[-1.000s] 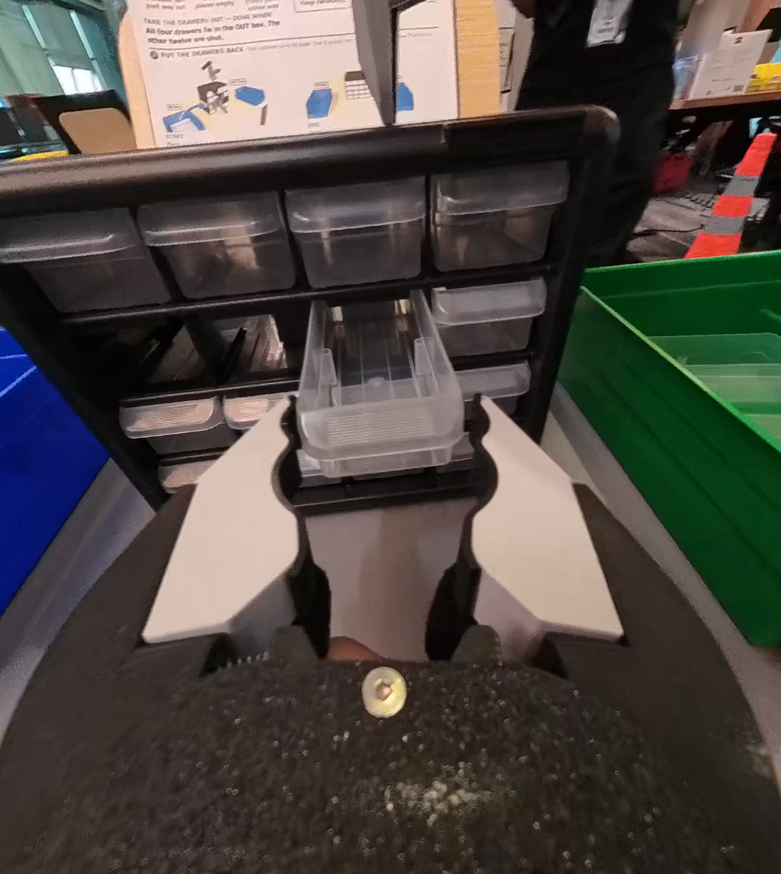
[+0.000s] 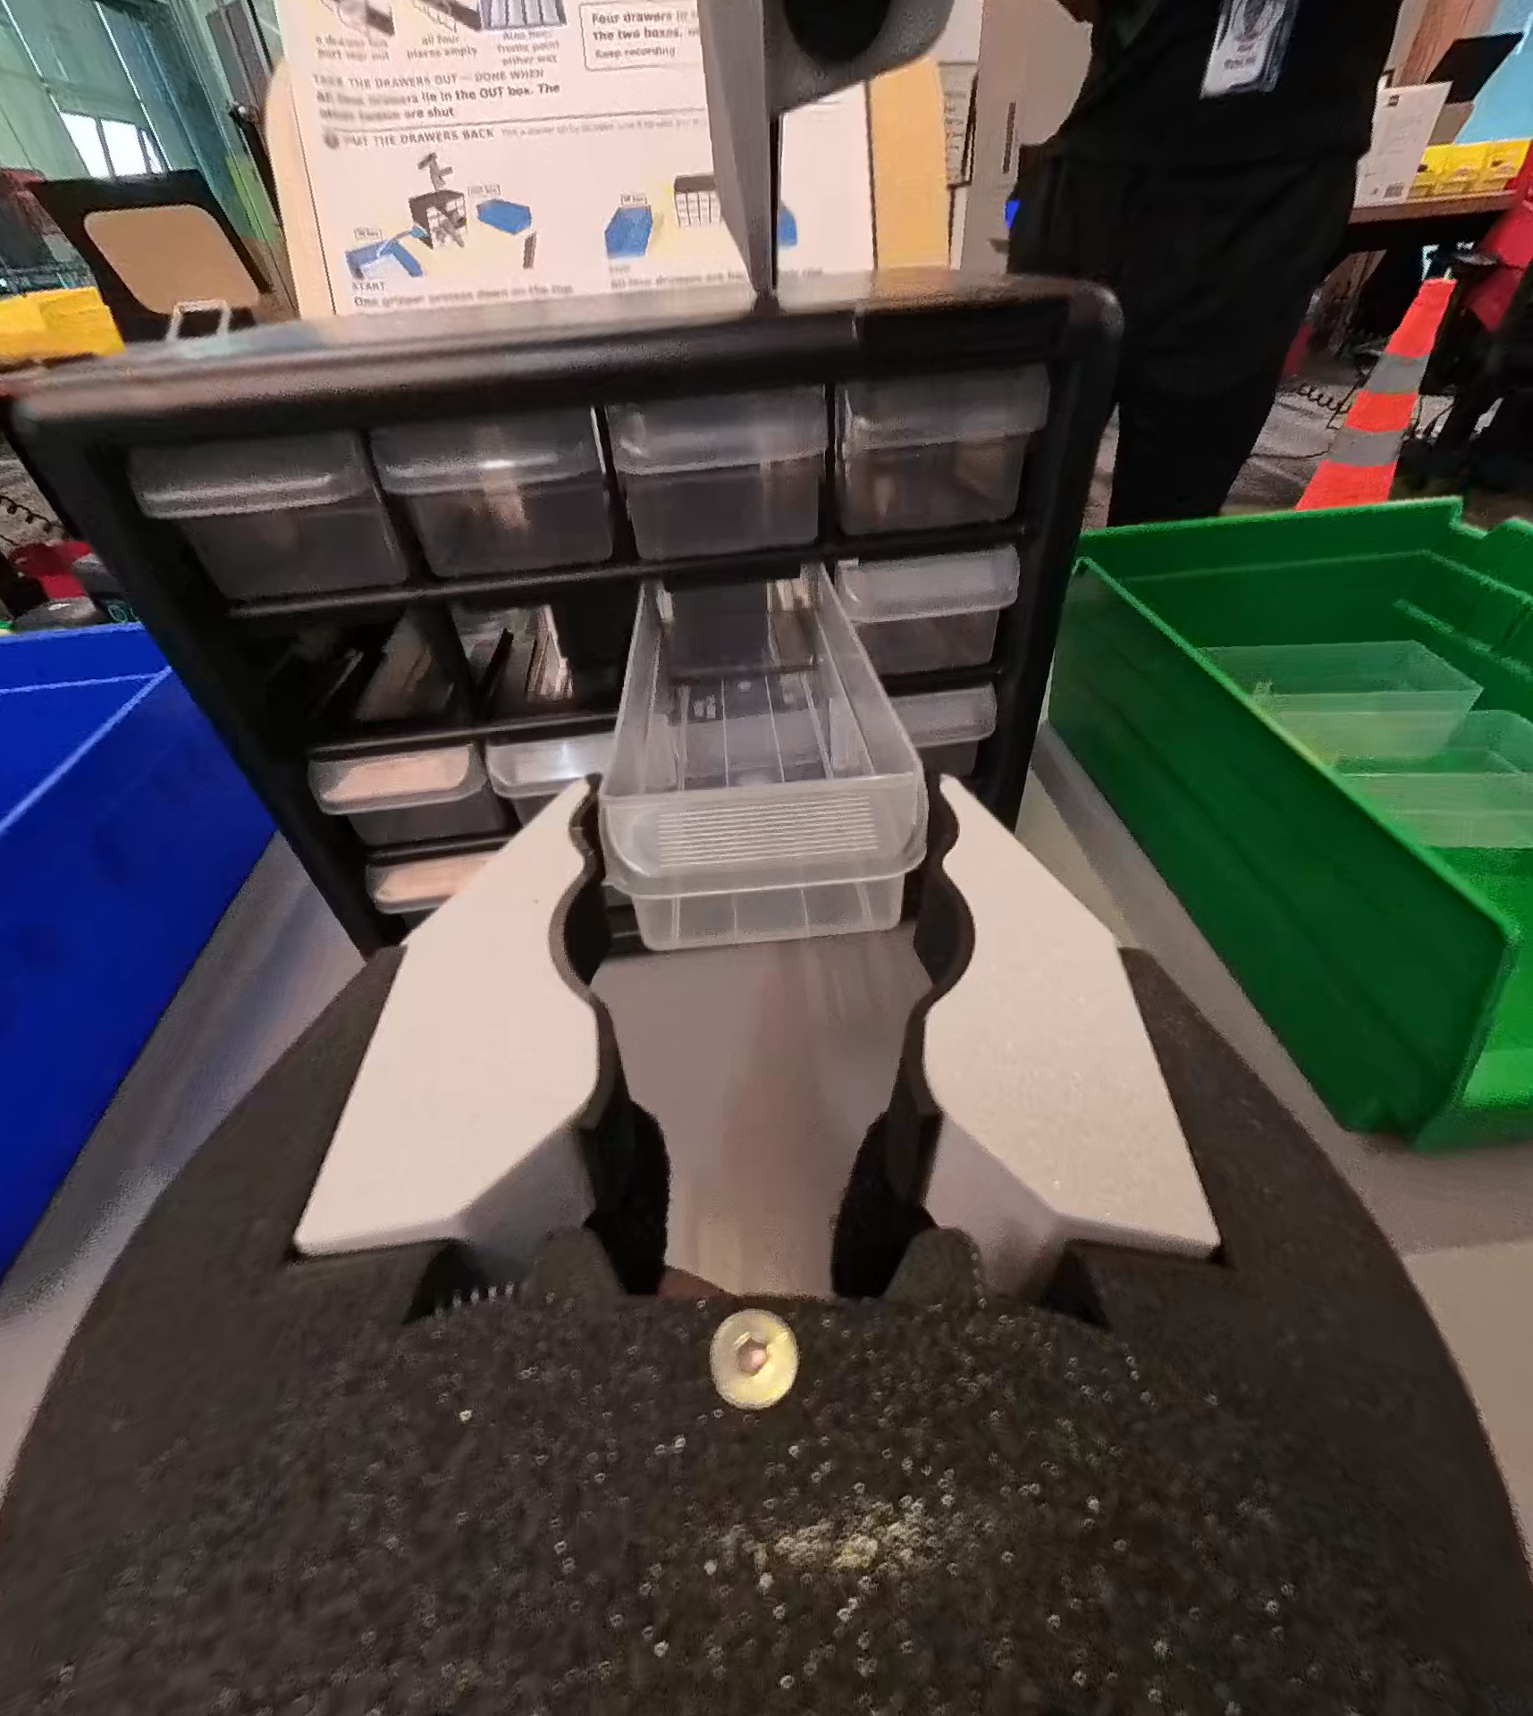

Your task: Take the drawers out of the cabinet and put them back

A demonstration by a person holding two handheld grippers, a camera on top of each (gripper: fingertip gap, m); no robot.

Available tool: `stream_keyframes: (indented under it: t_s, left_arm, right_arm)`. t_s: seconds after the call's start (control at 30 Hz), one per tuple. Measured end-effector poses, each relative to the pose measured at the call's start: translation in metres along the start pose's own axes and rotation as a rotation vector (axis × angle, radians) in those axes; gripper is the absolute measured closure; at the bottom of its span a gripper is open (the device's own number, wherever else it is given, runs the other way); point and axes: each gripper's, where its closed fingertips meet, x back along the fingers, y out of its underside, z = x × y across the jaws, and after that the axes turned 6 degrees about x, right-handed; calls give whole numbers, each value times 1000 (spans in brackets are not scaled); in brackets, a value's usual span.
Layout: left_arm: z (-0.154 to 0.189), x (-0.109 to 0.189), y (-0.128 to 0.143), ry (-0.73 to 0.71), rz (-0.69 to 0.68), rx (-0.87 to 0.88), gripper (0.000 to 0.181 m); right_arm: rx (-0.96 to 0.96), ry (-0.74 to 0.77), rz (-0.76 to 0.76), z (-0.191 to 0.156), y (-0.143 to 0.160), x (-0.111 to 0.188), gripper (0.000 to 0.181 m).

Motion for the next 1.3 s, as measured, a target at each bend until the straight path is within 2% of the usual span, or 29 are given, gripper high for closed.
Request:
stream_keyframes:
  t_s: [0.13, 0.43, 0.53, 0.6, 0.67, 0.73, 0.8, 0.97, 1.07, 1.3]
  left_arm:
    - [0, 6, -6, 3, -13, -5, 116]
    - [7, 26, 17, 43, -28, -58, 116]
    - [17, 38, 15, 153, -3, -83, 116]
    - [24, 51, 15, 300, 2, -89, 116]
    - [38, 67, 22, 535, -21, -145, 116]
    - [32, 73, 38, 654, -96, -207, 116]
    - [21, 74, 59, 760, -240, -218, 116]
    - [-12, 78, 96, 949, -417, -276, 116]
    - [-23, 83, 105, 1027, -455, -312, 115]
    - [-42, 91, 146, 1106, -607, -436, 115]
  right_arm:
    - [5, -2, -10, 0, 0, 0, 181]
    - [-7, 1, 26, 0, 0, 0, 181]
    - [-9, -3, 35, 0, 0, 0, 181]
    - [-7, -5, 36, 0, 0, 0, 181]
    - [-5, -9, 34, 0, 0, 0, 181]
    - [-3, -10, 33, 0, 0, 0, 181]
    - [-3, -14, 36, 0, -1, 0, 181]
    - [-8, -16, 70, 1, -1, 1, 181]
    - [10, -2, 99, 1, -1, 1, 181]
    - [56, 106, 177, 3, -6, 5, 181]
